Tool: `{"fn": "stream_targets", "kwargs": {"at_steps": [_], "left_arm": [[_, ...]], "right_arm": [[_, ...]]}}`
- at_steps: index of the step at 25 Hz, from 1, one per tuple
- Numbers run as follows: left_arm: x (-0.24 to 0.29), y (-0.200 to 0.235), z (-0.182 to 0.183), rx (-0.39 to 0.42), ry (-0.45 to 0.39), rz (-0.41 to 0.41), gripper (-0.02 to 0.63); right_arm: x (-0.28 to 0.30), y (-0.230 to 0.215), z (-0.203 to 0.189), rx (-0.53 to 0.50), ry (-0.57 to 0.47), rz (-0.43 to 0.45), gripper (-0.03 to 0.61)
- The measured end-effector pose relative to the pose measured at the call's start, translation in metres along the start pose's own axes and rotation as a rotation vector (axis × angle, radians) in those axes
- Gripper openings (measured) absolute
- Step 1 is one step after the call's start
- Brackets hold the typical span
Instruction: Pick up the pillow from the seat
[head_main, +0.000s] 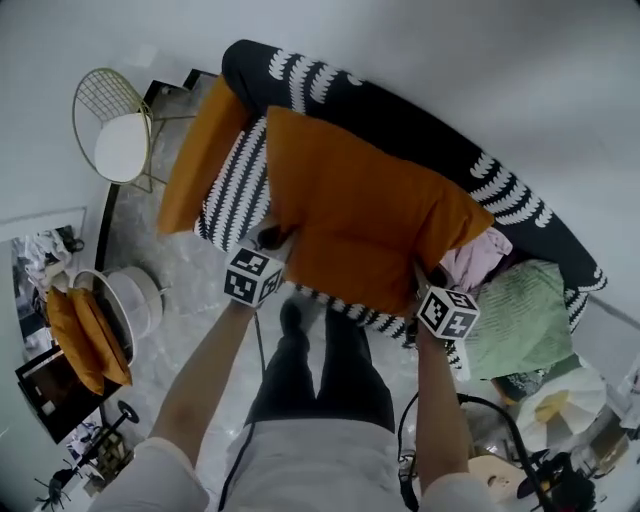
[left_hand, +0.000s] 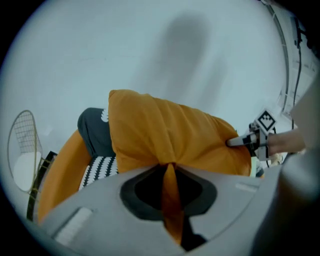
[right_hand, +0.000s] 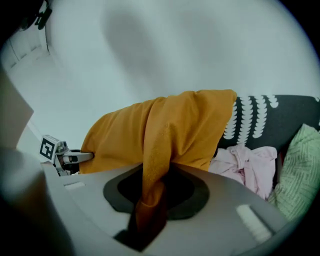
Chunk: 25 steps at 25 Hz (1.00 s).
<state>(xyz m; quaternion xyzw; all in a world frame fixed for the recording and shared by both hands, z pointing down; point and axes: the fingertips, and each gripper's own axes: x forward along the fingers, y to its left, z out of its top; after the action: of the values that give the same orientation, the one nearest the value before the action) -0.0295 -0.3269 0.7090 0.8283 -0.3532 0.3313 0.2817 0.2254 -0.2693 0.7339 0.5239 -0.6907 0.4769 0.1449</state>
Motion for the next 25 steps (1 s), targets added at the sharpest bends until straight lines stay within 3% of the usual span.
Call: {"fn": "stream_targets", "kwargs": {"at_steps": [5, 10, 18, 25], "left_arm": [[-0.082, -0.021, 0.032, 0.05, -0.091, -0.008, 0.04], [-0.165, -0.038, 0.036, 0.065, -0.162, -0.026, 0.038], [-0.285, -0.071, 0.035, 0.166, -0.3, -0.052, 0.037], [-0.385, -0.084, 0.022, 0.207, -0.387, -0.067, 0.037]], "right_arm": [[-0.073, 0.059, 0.017, -0.039, -0.081, -0.008, 0.1], [-0.136, 0.121, 0.015, -0.083, -0.15, -0.027, 0.101], [-0.229, 0.203, -0.014, -0.129, -0.284, -0.039, 0.101], [-0.298, 0.28, -0.048, -0.146, -0.377, -0.034, 0.101]]}}
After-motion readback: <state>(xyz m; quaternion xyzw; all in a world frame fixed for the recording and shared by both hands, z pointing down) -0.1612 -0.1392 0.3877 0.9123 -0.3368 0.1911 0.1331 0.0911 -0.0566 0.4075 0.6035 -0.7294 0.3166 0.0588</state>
